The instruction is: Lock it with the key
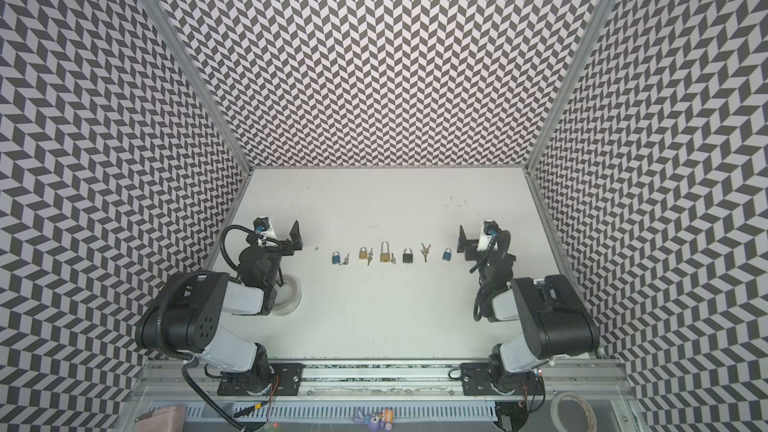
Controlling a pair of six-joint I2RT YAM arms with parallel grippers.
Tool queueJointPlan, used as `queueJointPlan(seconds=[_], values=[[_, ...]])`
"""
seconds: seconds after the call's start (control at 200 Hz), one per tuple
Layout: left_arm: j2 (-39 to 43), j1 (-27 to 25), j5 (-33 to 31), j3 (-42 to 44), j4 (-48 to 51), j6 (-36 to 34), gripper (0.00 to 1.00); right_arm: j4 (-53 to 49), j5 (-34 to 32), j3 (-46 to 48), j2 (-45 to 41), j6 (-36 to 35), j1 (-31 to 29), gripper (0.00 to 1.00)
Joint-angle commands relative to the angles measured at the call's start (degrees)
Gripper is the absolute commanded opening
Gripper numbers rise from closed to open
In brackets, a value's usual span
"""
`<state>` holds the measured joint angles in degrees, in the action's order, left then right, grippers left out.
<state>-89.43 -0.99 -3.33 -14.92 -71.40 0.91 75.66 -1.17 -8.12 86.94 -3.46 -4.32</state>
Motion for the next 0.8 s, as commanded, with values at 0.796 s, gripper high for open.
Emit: queueJointPlan(seconds=[0.796], values=[[0.34,0.12,-0.10,0.13,-0.15,-0.73,1.00,2.78,-11.36,-4.18,3.48,3.03,-1.05,1.00]])
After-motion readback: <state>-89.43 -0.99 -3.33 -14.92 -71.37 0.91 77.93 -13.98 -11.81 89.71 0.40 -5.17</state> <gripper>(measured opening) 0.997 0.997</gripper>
